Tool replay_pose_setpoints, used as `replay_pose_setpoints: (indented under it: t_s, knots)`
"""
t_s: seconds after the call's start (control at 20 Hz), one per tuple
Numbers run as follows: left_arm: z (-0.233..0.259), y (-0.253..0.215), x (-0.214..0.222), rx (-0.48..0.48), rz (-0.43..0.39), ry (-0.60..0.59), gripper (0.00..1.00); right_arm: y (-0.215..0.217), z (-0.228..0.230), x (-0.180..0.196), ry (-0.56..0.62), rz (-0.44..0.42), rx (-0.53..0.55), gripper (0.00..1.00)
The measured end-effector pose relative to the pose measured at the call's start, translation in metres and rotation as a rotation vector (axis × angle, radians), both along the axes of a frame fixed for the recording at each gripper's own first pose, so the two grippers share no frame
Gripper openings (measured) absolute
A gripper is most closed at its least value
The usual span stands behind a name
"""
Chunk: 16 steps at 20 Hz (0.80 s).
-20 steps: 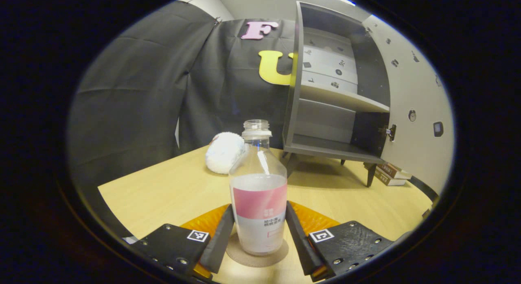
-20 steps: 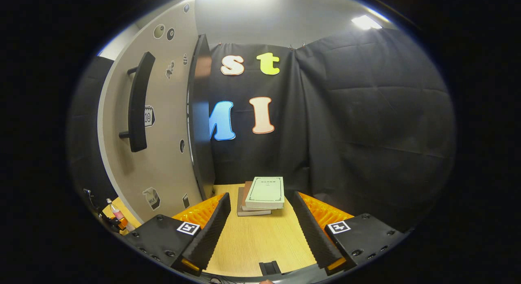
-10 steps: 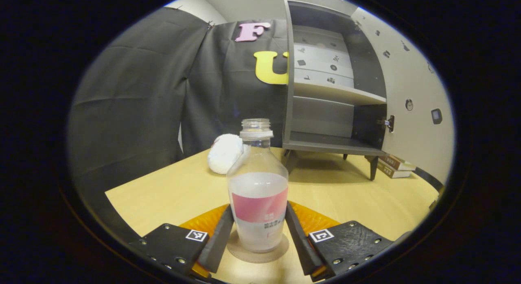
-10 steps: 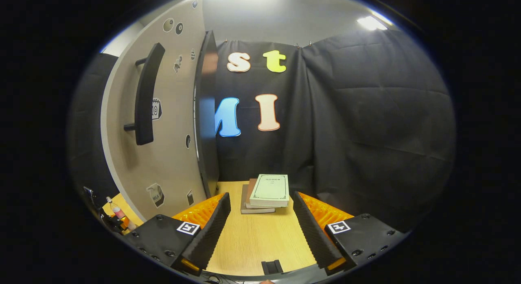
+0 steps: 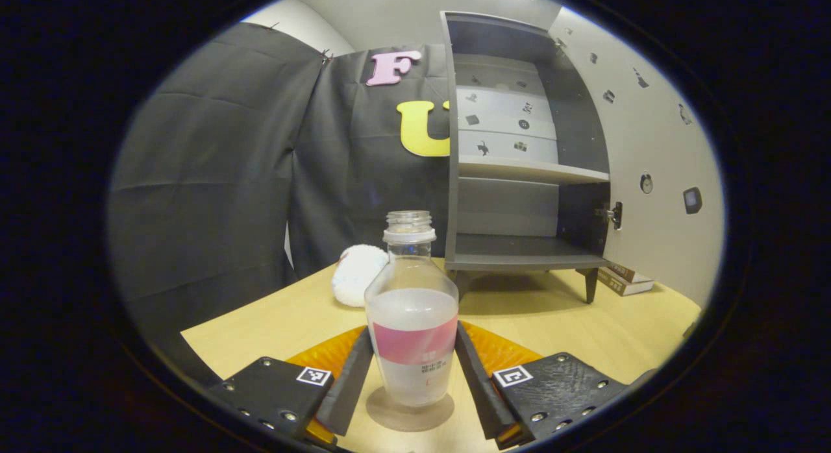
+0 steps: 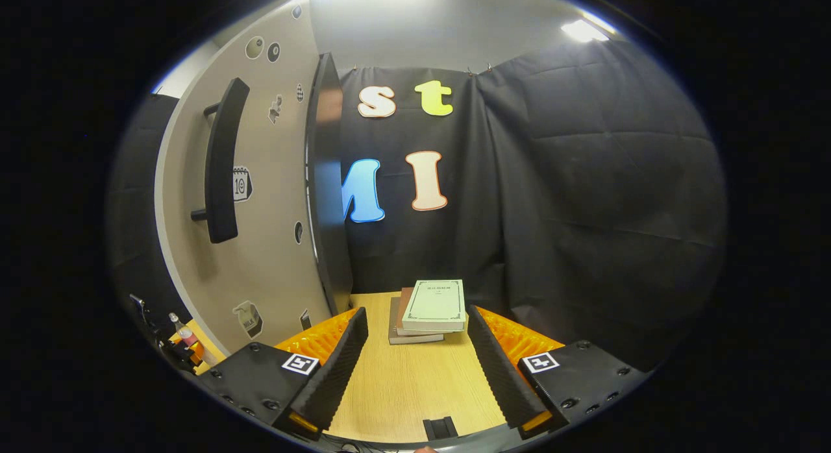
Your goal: Open the cabinet door with the right hand, grasp the bottle in the cabinet with the left hand and place it on the coaster, then close the cabinet door with the right hand.
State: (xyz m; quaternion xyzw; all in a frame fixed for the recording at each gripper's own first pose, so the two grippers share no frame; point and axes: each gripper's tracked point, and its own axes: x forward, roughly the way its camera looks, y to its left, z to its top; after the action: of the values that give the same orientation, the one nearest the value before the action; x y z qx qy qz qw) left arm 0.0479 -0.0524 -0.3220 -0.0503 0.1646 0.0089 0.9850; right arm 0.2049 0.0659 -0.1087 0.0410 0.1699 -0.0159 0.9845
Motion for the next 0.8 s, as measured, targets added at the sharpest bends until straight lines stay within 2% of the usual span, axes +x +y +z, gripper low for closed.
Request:
replay_pose_setpoints:
  t_s: [0.35,0.55,0.6,0.65,0.75,0.8]
  knots:
    - [-0.021,0.005,-0.008,0.003,0.015,0.035,0.72,0.003,-0.004,0.003,0.013,0.013,-0.018,0.98]
    - [-0.023,0.004,-0.009,0.037,0.022,0.026,0.78,0.008,-0.006,0.005,0.015,0.024,-0.016,0.98]
    - [-0.023,0.007,-0.009,0.048,0.031,0.031,0.72,0.007,-0.007,0.005,0.016,0.023,-0.019,0.98]
    - [-0.024,0.008,-0.009,0.055,0.037,0.035,0.76,0.006,-0.007,0.005,0.017,0.022,-0.021,0.98]
    - [-0.024,0.007,-0.011,0.046,0.046,0.037,0.72,0.005,-0.008,0.005,0.021,0.019,-0.020,0.98]
    - [-0.019,0.010,-0.014,0.041,0.050,0.018,0.79,0.004,-0.009,0.005,0.022,0.016,-0.017,0.98]
